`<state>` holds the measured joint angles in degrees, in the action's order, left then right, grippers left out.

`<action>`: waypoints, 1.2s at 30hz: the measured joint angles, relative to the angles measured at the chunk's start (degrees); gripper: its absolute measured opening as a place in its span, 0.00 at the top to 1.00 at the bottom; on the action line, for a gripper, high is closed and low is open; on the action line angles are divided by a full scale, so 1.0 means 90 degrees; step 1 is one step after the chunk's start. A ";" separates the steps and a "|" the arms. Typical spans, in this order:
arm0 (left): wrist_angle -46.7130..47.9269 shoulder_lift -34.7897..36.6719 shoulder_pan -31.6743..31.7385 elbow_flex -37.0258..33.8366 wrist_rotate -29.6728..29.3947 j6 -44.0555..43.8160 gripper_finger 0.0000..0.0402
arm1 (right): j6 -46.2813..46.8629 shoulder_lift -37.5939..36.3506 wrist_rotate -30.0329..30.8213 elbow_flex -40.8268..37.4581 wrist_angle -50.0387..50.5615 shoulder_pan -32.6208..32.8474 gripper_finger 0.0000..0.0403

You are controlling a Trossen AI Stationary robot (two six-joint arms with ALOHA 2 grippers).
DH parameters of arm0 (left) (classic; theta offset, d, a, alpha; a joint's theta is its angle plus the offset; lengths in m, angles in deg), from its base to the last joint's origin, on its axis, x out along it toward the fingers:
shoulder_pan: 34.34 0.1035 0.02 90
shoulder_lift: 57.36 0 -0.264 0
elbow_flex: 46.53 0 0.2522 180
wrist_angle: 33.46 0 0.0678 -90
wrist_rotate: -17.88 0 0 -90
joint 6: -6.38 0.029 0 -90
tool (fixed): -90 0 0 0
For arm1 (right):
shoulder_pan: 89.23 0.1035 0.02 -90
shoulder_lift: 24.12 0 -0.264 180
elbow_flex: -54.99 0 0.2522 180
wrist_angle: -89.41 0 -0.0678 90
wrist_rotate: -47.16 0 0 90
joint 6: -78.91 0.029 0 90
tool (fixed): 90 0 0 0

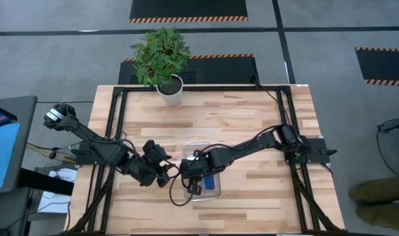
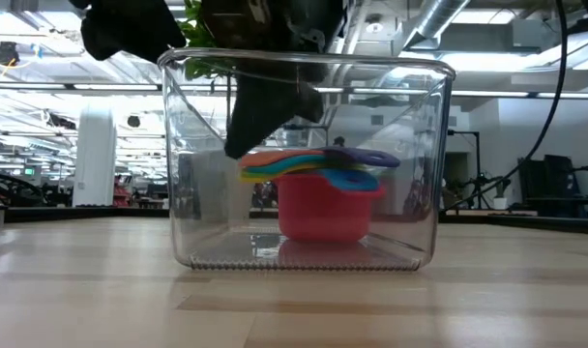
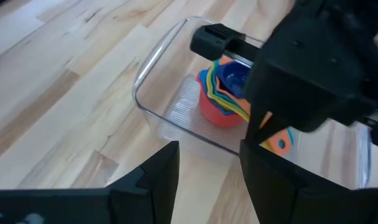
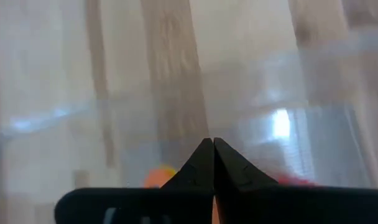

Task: Nest measuring cups in basket
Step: Stack the dark blue measuring cup on top of the orange measuring cup

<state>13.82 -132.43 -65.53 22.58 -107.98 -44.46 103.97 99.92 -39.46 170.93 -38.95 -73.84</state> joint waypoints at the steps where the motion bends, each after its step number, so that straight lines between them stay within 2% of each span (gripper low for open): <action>1: 0.0000 0.0000 -0.0002 0.0001 0.0001 0.0001 0.61 | 0.0007 -0.0004 -0.0005 -0.0063 0.0014 0.0019 0.96; 9: 0.0026 -0.0002 -0.0004 0.0001 0.0098 -0.0030 0.61 | 0.0054 0.0001 -0.0067 -0.0164 0.1317 0.0152 0.98; 18: 0.0055 -0.0002 0.0001 -0.0001 0.0095 0.0072 0.61 | 0.0016 -0.0052 0.0119 0.0662 0.2532 0.0207 0.95; 28: 0.0053 -0.0002 0.0001 0.0001 -0.0073 0.0350 0.61 | -0.0005 -0.0050 0.0145 0.0753 0.1708 0.0214 0.97; 31: 0.0038 -0.0005 0.0002 -0.0001 -0.0079 0.0636 0.61 | -0.0005 -0.0094 0.0158 0.0930 0.2087 0.0254 0.96; 36: -0.0062 -0.0005 0.0040 -0.0001 -0.0097 0.1311 0.61 | 0.0405 -0.0329 0.0862 0.1632 0.3353 0.0490 0.97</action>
<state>13.26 -132.47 -65.16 22.57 -108.85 -32.67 107.61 96.96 -31.70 185.61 -8.77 -69.43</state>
